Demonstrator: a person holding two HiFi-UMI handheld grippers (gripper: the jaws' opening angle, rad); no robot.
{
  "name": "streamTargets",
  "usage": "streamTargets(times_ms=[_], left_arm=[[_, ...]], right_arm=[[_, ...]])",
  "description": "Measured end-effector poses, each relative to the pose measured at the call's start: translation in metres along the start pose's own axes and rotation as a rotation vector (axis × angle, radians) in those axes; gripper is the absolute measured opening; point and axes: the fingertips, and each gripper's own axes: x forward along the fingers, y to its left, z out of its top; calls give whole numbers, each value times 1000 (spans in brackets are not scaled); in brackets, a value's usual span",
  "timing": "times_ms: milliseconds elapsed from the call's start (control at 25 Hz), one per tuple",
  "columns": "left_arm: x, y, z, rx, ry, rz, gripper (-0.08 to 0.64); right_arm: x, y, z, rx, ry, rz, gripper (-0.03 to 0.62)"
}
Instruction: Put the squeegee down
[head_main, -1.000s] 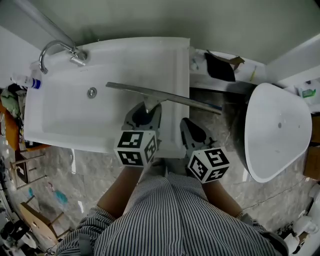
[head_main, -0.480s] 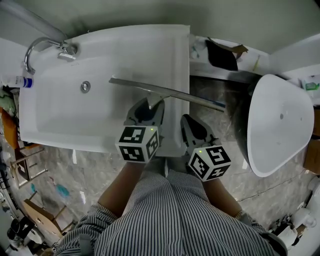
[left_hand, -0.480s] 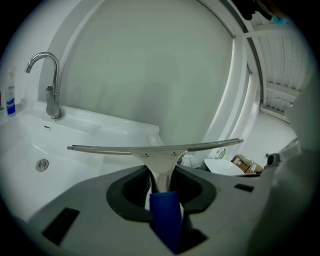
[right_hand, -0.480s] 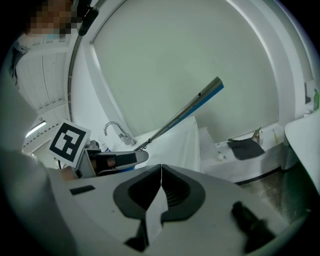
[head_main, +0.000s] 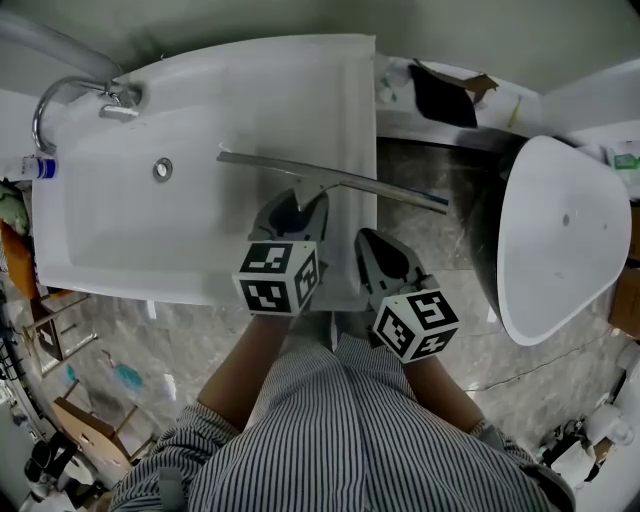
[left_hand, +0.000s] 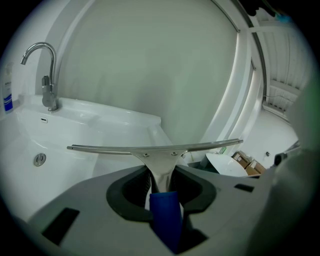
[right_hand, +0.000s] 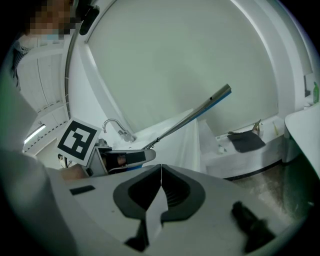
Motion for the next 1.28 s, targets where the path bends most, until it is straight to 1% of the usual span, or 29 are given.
streamTargets(times_ms=[120,480,840,1280], left_arm=[[5,1,-4,2,14,2,127],[16,1,-13,4,57,-4,127],[22,0,-21,6,88,13,127],[34,-1,-29,53,129,42,127]], right_arm=[[0,-3,-3,5,7,0,15],[0,-25,-1,26,3,-38,16],[2,-26,0,33,1,-30,15],[0,-34,-1,42,-5,-25,15]])
